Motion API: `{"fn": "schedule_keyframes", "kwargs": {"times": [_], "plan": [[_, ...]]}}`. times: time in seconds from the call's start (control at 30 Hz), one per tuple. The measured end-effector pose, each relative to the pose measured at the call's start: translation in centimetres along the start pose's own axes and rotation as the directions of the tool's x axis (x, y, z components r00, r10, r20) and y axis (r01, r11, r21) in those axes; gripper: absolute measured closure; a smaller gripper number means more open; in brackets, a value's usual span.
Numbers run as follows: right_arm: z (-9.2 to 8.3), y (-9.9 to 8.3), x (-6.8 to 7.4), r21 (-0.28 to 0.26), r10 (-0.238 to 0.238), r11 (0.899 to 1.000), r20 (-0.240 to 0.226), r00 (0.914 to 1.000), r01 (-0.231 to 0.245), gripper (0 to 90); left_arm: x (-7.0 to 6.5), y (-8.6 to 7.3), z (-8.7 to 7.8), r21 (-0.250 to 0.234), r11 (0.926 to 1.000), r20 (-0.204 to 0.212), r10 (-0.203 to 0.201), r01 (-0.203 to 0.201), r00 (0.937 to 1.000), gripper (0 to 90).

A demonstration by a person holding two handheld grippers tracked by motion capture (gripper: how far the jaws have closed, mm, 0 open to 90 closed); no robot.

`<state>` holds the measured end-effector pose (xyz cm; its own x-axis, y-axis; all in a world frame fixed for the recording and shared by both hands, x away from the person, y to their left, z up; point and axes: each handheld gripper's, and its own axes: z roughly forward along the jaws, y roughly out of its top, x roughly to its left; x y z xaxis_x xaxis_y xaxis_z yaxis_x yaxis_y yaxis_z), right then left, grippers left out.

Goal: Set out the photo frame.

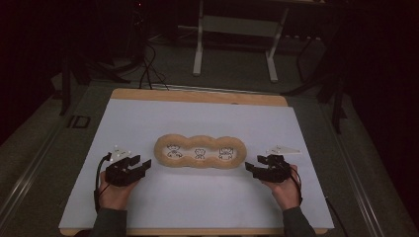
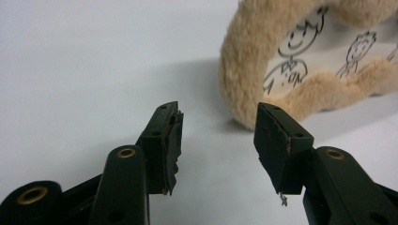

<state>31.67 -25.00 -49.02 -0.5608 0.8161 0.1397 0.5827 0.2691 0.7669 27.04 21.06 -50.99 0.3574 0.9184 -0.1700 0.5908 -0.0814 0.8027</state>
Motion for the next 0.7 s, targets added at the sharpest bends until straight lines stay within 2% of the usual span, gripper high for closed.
{"fn": "schedule_keyframes", "kwargs": {"times": [0.1,0.3,0.4,0.7], "plan": [[-0.1,-0.4,-0.2,-0.005,0.006,1.000,0.013,0.9999,-0.005,37.9,-0.1,-0.2,-0.2,-0.002,1.0000,0.005,-0.004,0.004,1.0000,52.2],[-0.2,-1.0,-0.5,-0.004,0.012,1.000,0.029,0.9995,-0.012,38.0,-0.1,-0.2,-0.2,0.022,0.9989,-0.025,0.043,-0.042,0.9988,52.7],[-0.2,-1.3,-0.8,0.004,0.017,1.000,0.040,0.9991,-0.017,38.1,0.2,-0.1,-0.1,0.025,0.9992,-0.023,0.033,-0.032,0.9992,52.4],[0.0,-1.5,-1.1,0.010,0.020,1.000,0.050,0.9986,-0.020,38.3,0.9,-0.1,0.0,0.033,0.9994,-0.052,0.016,-0.014,0.9985,49.3]]}}
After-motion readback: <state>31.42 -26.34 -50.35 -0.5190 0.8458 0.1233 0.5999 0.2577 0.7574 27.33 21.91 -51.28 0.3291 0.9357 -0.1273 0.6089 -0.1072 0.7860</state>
